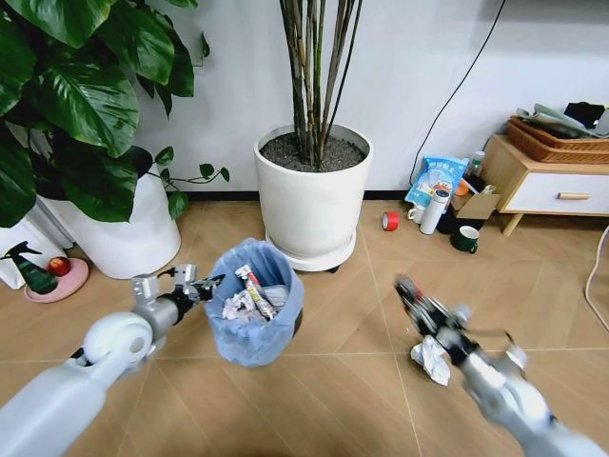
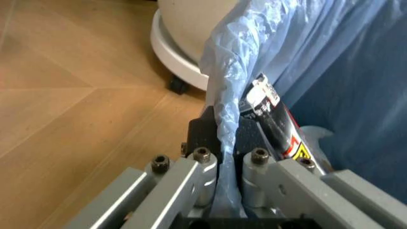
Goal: Pick up the trash bin and place the garbage on the floor into it.
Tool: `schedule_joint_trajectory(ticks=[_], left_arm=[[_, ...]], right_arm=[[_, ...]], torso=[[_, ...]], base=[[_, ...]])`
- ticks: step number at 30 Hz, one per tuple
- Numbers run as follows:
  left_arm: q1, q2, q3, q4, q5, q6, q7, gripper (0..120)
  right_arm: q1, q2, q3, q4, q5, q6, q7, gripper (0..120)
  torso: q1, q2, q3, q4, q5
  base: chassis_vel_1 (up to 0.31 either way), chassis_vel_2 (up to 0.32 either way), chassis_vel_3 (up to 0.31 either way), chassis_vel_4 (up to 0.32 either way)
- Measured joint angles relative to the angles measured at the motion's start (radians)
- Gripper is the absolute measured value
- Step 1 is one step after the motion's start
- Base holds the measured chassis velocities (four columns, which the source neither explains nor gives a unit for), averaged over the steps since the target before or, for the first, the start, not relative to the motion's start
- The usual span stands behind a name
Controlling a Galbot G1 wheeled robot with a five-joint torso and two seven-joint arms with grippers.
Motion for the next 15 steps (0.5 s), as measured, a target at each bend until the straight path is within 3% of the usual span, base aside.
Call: schedule_joint_trajectory(ticks=[4,15], left_arm=[[-0.048,-0.005,0.033,0.032,-0.008,-0.003,0.008,0],[-0.149,-0.026,0.118,0.07,-0.017,-0.003,0.011,0]], right_arm=[[0.154,0.011,-0.107,-0.024,0.038,-0.04,-0.042,15],[0.419,0.043,-0.339,-0.094,0.119,-0.102,-0.096,15]], torso=[[0.0,0.0,0.0,-0.0004,0.001],[0.0,0.0,0.0,-0.0007,0.0006]], base=[[0.0,0.0,0.0,0.0],[0.0,0.0,0.0,0.0]])
